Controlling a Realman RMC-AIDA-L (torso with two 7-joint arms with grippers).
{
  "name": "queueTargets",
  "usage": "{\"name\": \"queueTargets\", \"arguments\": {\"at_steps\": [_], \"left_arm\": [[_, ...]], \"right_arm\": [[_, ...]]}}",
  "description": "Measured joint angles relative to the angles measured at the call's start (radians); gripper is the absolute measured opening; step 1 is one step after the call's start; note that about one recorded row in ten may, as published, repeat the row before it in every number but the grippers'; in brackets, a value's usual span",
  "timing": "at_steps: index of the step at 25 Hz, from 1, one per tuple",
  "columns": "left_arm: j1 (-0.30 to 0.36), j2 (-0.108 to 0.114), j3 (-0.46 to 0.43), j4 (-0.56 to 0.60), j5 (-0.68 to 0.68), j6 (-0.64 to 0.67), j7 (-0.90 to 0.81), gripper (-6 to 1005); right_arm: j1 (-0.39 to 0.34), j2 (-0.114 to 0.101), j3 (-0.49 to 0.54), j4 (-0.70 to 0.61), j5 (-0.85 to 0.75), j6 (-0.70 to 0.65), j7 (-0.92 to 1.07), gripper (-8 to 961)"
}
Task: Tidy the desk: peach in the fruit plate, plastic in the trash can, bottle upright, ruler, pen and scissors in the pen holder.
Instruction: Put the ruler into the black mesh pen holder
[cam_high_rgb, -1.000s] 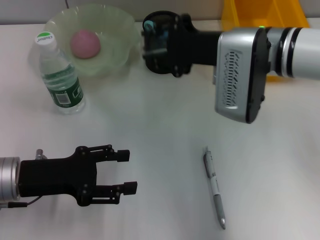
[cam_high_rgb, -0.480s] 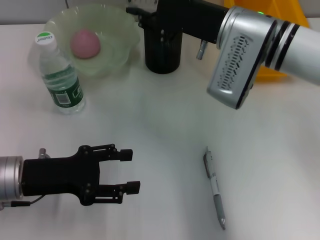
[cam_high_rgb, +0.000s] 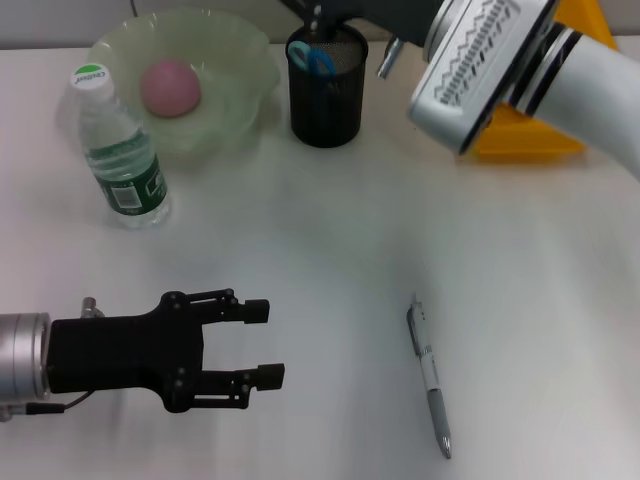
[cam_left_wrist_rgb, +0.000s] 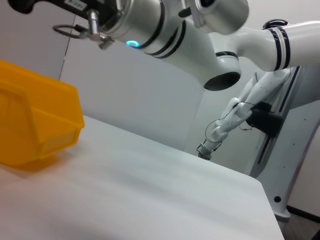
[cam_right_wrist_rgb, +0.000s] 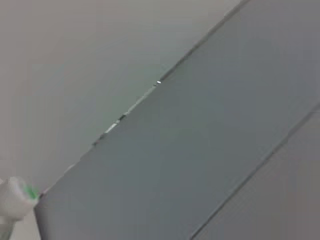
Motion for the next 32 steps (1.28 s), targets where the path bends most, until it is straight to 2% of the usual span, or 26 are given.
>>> {"name": "queueTargets", "arguments": {"at_steps": [5,9,14,20,26,32], "left_arm": [[-0.001,-0.004,0.0,0.0,0.0,0.001,0.0,785],[-0.002,-0.005,0.001,0.0,0.0,0.002,0.0,785],[-0.003,-0.008,0.005,0.0,0.0,0.002,0.004,785],[-0.007,-0.012,0.007,0.0,0.0,0.002,0.012,785],[-0.016,-0.017,0.008,-0.004,0.0,0.002,0.02,785],[-0.019,-0.019,0.008,-0.008,0.0,0.002,0.027,785]], "right_arm": [[0.05,0.002,-0.009,0.086,0.08,-0.024,0.115,434],[0.069,0.003,0.004,0.095,0.081,-0.014,0.314,440],[0.097,0.003,0.013,0.115,0.126,0.03,0.409,447],[0.169,0.003,0.006,0.21,0.278,0.047,0.446,456],[0.199,0.003,0.005,0.22,0.285,0.126,0.522,465],[0.2,0.003,0.005,0.223,0.285,0.139,0.553,474]]}}
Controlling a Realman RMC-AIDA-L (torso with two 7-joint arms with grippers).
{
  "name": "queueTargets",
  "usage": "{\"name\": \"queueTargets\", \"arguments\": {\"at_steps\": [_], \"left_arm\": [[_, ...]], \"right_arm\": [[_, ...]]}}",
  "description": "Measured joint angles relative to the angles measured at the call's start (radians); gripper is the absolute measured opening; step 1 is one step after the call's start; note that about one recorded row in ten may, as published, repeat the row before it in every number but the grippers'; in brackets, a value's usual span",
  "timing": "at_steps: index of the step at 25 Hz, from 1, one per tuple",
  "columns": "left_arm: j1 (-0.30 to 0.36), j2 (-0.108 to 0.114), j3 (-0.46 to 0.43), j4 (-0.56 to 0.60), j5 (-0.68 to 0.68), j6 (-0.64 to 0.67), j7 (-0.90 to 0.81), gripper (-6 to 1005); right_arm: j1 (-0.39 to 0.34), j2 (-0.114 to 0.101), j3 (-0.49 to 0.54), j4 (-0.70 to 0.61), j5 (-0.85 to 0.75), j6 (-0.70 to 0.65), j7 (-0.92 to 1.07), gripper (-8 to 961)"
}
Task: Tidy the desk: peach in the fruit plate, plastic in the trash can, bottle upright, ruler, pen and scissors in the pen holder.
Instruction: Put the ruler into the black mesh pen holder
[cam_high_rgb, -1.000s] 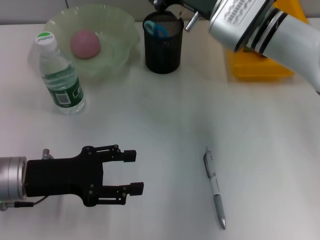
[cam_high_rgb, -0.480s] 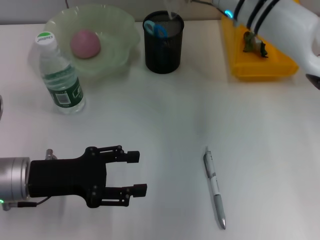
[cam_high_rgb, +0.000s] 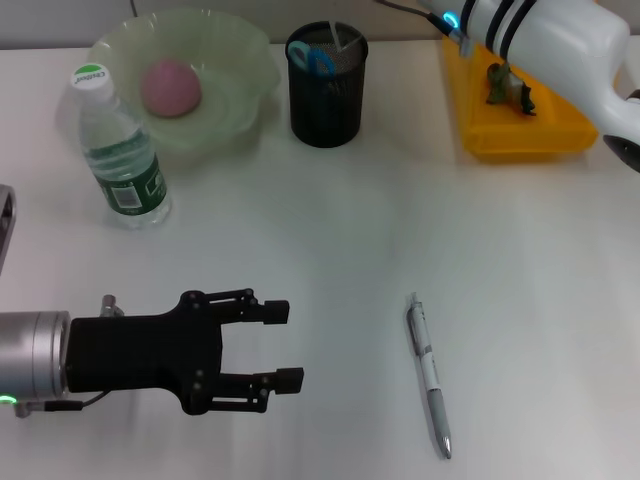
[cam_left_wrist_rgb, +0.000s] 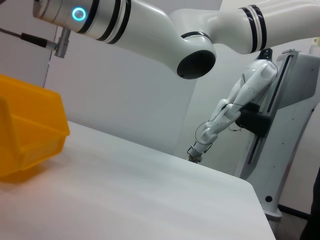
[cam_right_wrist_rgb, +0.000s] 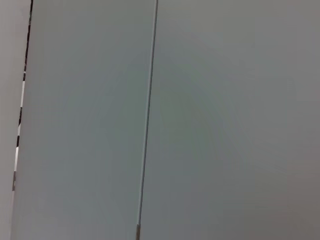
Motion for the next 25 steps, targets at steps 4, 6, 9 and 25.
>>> {"name": "queueTargets", "arguments": {"at_steps": [4,6,9,25], "left_arm": [[-0.001,0.0,0.0,-0.001,0.0,0.0,0.0,785],[-0.001,0.0,0.0,-0.001,-0.001,0.002,0.0,785],[-0.001,0.0,-0.002,-0.001,-0.001,0.012,0.0,785],[-0.001,0.002,-0.005,0.0,-0.002,0.024,0.001,785]], "right_arm": [[-0.006,0.0,0.001,0.0,0.001,0.001,0.006,480],[-0.007,0.0,0.004,0.0,0.002,0.001,0.013,483],[-0.008,0.0,0.008,0.0,0.004,0.001,0.015,488],[-0.018,0.0,0.01,-0.005,0.005,-0.006,0.025,594]]}}
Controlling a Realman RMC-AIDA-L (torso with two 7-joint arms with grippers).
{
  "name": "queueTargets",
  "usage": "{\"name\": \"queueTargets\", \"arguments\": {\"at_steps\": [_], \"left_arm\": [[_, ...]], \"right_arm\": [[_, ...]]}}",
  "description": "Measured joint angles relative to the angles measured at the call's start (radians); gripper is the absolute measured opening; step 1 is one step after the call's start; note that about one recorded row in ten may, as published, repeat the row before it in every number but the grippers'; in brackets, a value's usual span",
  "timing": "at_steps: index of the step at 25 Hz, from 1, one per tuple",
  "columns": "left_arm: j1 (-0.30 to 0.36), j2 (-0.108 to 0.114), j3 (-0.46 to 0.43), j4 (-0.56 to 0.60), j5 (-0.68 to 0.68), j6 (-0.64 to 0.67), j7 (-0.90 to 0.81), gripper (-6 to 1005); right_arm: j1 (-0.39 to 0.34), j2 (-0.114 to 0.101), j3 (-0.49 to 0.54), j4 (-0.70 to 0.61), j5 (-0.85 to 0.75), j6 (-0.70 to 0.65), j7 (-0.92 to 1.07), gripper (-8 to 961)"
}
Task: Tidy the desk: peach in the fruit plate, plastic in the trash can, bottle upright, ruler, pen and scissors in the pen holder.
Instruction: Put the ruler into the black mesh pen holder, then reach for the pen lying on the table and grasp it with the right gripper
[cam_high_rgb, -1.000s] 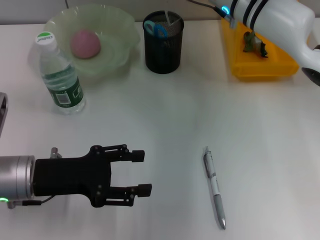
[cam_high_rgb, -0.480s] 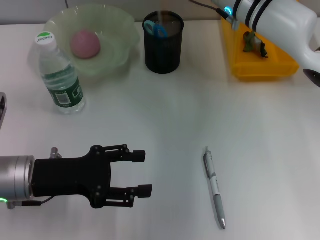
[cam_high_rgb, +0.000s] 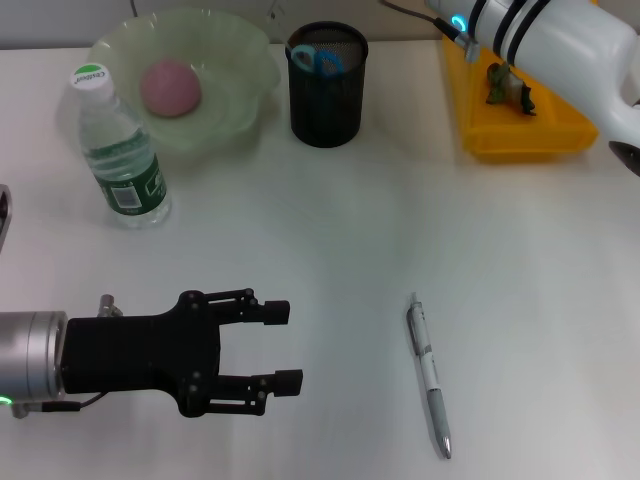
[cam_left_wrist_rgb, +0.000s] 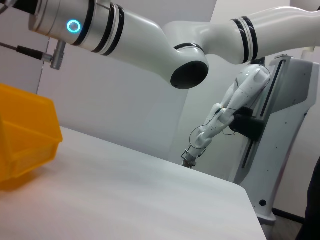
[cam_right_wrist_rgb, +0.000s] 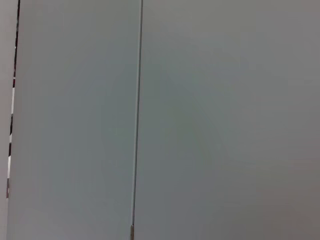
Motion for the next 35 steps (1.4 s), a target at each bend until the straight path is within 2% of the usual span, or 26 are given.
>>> {"name": "queueTargets", "arguments": {"at_steps": [6,9,13,14,15,17,22,24,27,31,33,35], "left_arm": [[0.001,0.001,0.0,0.005,0.0,0.007,0.0,785],[0.002,0.001,0.0,0.007,0.0,0.013,0.0,785],[0.002,0.002,0.0,0.007,0.0,0.016,0.0,785],[0.002,0.002,0.001,0.007,0.0,0.017,0.0,785],[0.002,0.002,0.001,0.007,0.0,0.017,0.0,785],[0.002,0.002,0.002,0.007,0.0,0.017,0.0,785],[0.0,0.003,0.003,0.007,0.0,0.017,0.0,785],[0.0,0.004,0.003,0.007,0.0,0.017,0.0,785],[-0.007,0.004,0.005,0.008,0.0,0.017,0.0,785],[-0.009,0.005,0.005,0.008,0.0,0.017,0.0,785],[-0.01,0.006,0.004,0.01,0.0,0.017,0.0,785],[-0.011,0.007,0.003,0.017,0.0,0.017,0.0,785]], "right_arm": [[-0.009,0.0,0.011,-0.009,0.002,-0.006,0.012,655],[-0.039,0.0,0.03,-0.029,0.002,-0.029,0.029,684],[-0.133,-0.006,0.041,-0.085,0.0,-0.152,0.117,683],[-0.194,-0.015,0.04,-0.126,-0.015,-0.212,0.195,683],[-0.194,-0.015,0.04,-0.126,-0.015,-0.212,0.195,683],[-0.256,-0.029,0.039,-0.171,-0.059,-0.275,0.282,683],[-0.37,-0.095,0.091,-0.261,-0.313,-0.466,0.56,682],[-0.392,-0.12,0.176,-0.277,-0.488,-0.572,0.681,682],[-0.409,-0.143,0.327,-0.31,-0.745,-0.705,0.851,682],[-0.429,-0.154,0.551,-0.437,-1.105,-0.862,1.066,682],[-0.438,-0.151,0.63,-0.551,-1.277,-0.927,1.19,681],[-0.439,-0.145,0.66,-0.642,-1.397,-0.97,1.289,681]]}}
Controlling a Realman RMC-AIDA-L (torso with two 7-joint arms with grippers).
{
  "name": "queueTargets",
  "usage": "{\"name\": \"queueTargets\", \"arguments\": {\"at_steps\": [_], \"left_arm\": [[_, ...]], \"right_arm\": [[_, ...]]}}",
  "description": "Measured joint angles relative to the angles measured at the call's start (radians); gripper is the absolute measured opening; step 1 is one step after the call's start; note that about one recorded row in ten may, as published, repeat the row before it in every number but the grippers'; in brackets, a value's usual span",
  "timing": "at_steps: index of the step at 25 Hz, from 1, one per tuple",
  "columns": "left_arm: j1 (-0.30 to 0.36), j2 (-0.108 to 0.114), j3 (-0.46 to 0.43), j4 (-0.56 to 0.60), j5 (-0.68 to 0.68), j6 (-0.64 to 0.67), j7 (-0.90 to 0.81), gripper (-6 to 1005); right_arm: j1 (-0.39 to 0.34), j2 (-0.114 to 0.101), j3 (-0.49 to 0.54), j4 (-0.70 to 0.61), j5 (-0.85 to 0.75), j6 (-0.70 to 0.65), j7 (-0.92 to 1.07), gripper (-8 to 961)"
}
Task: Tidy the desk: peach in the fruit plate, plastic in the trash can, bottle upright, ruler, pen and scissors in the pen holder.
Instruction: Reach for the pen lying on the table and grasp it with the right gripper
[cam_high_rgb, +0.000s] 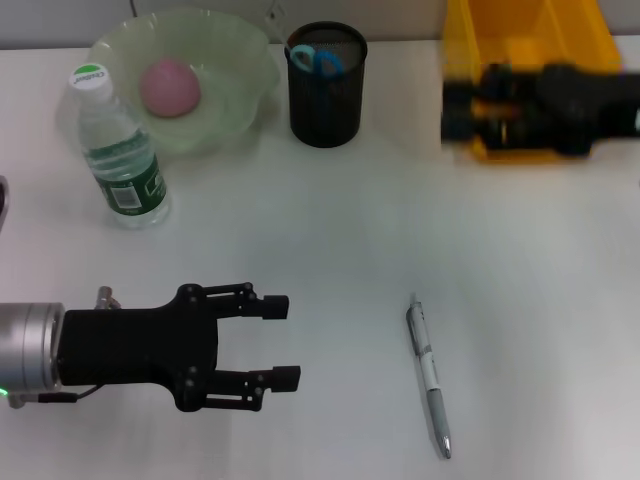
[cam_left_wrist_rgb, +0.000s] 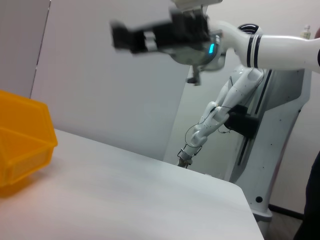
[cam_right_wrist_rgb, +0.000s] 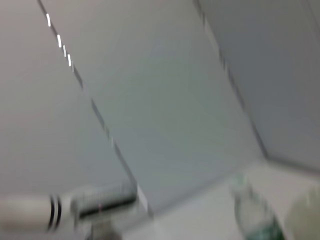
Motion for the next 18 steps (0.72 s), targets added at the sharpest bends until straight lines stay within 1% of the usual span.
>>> {"name": "queueTargets", "arguments": {"at_steps": [3,5,8,11,13,14,16,17,18], "left_arm": [[0.0,0.0,0.0,0.005,0.0,0.0,0.0,785],[0.0,0.0,-0.001,0.005,0.0,0.0,0.0,785],[0.0,0.0,-0.001,0.005,0.0,-0.001,0.0,785],[0.0,-0.002,-0.002,0.005,0.0,-0.002,0.0,785],[0.0,-0.003,-0.002,0.005,0.0,-0.004,0.0,785],[0.001,-0.004,-0.002,0.005,0.0,-0.006,0.0,785],[0.003,-0.004,-0.002,0.004,0.0,-0.007,0.0,785],[0.004,-0.004,-0.002,0.004,0.0,-0.007,0.0,785],[0.005,-0.004,-0.003,0.003,0.0,-0.008,0.0,785]], "right_arm": [[0.027,0.007,0.008,-0.113,-0.175,-0.069,0.143,681],[0.062,0.012,0.0,-0.152,-0.287,-0.107,0.217,681],[0.12,0.029,-0.028,-0.185,-0.449,-0.138,0.305,680],[0.17,0.057,-0.072,-0.208,-0.604,-0.141,0.37,680],[0.199,0.08,-0.097,-0.217,-0.702,-0.137,0.397,680],[0.217,0.099,-0.107,-0.22,-0.761,-0.136,0.406,680],[0.247,0.125,-0.12,-0.222,-0.852,-0.133,0.413,679],[0.261,0.134,-0.136,-0.216,-0.888,-0.127,0.418,679],[0.271,0.136,-0.165,-0.209,-0.905,-0.113,0.433,679]]}}
